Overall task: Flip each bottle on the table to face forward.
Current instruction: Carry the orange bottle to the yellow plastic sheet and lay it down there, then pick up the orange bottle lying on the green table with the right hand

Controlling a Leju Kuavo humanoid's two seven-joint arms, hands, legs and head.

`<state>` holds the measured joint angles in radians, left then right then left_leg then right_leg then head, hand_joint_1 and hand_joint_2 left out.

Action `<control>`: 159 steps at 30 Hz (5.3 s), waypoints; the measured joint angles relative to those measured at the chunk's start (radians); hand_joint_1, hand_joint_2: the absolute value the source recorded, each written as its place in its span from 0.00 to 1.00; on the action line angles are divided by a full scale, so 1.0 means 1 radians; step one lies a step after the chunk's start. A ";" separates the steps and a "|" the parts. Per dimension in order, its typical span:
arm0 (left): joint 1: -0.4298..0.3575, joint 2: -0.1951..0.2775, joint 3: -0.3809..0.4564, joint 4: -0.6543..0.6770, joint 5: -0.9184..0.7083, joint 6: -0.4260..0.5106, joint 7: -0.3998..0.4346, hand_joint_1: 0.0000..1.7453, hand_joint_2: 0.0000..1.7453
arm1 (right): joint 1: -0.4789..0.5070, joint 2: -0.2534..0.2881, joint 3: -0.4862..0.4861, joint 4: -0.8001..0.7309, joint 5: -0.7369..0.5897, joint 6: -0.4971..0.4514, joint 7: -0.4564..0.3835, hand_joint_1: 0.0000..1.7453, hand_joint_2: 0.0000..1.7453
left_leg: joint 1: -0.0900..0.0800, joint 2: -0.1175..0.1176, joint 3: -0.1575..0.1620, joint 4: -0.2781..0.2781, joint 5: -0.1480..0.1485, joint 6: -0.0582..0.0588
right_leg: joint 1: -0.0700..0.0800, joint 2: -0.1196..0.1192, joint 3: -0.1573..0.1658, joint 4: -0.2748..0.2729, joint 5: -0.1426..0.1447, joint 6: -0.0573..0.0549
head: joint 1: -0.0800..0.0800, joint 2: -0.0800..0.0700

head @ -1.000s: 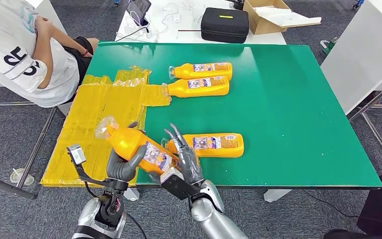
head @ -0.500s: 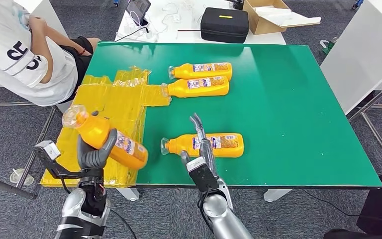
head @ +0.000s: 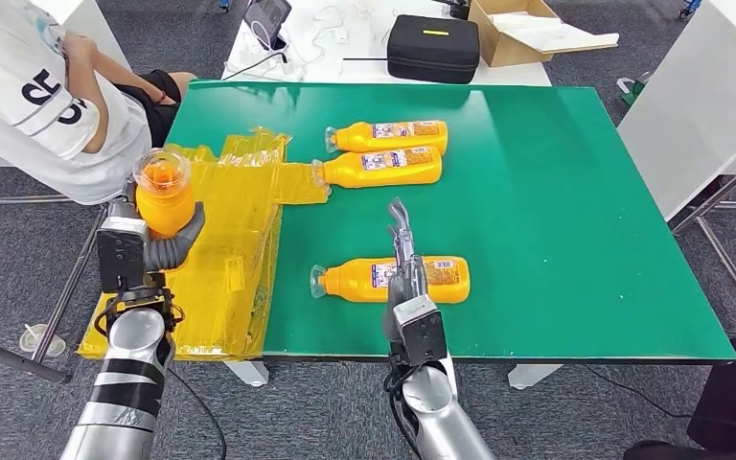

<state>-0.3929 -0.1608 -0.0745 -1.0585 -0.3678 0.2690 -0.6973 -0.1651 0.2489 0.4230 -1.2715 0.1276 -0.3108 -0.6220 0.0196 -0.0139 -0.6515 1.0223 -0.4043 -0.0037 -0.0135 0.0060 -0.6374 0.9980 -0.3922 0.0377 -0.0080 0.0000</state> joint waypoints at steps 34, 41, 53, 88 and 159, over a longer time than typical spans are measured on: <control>-0.124 0.188 -0.235 0.511 -0.591 0.068 0.109 1.00 1.00 | -0.017 0.017 0.026 -0.018 -0.095 0.091 -0.003 0.00 0.00 | 0.000 0.002 0.000 0.000 0.000 0.000 | 0.000 0.000 -0.001 0.000 0.000 0.000 | 0.000 0.000; -0.144 0.204 -0.259 0.544 -0.683 0.093 0.159 1.00 1.00 | -0.017 0.017 0.030 -0.019 -0.102 0.105 -0.001 0.00 0.00 | 0.000 0.003 0.000 0.000 0.000 0.000 | 0.000 0.000 -0.001 0.000 0.000 0.000 | 0.000 0.000; -0.193 0.228 -0.289 0.617 -0.713 -0.080 0.176 0.33 1.00 | -0.017 0.022 0.048 -0.007 -0.104 0.128 0.010 0.00 0.00 | 0.000 0.003 0.000 0.000 0.000 0.000 | 0.000 0.000 0.000 0.000 0.000 0.000 | 0.000 0.000; -0.254 0.323 -0.270 0.603 -0.419 -0.632 0.009 0.00 0.00 | -0.040 0.036 0.045 0.087 -0.122 0.152 0.017 0.00 0.00 | 0.001 0.003 0.009 -0.001 0.001 -0.002 | 0.001 0.000 0.007 0.000 0.001 -0.003 | 0.000 0.000; 0.147 -0.017 0.035 -0.067 0.253 -0.009 -0.004 0.00 1.00 | -0.505 -0.333 0.208 0.548 0.496 0.555 0.481 0.01 1.00 | 0.001 0.004 0.002 0.000 0.002 -0.002 | 0.001 0.000 0.001 0.000 0.003 -0.003 | 0.000 0.000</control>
<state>-0.2462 -0.1777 -0.0390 -1.1250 -0.1149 0.2597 -0.7015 -0.6703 -0.0843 0.6312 -0.7239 0.6240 0.2439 -0.1410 0.0205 -0.0101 -0.6497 1.0224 -0.4024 -0.0053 -0.0123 0.0063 -0.6361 0.9979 -0.3893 0.0347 -0.0082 0.0001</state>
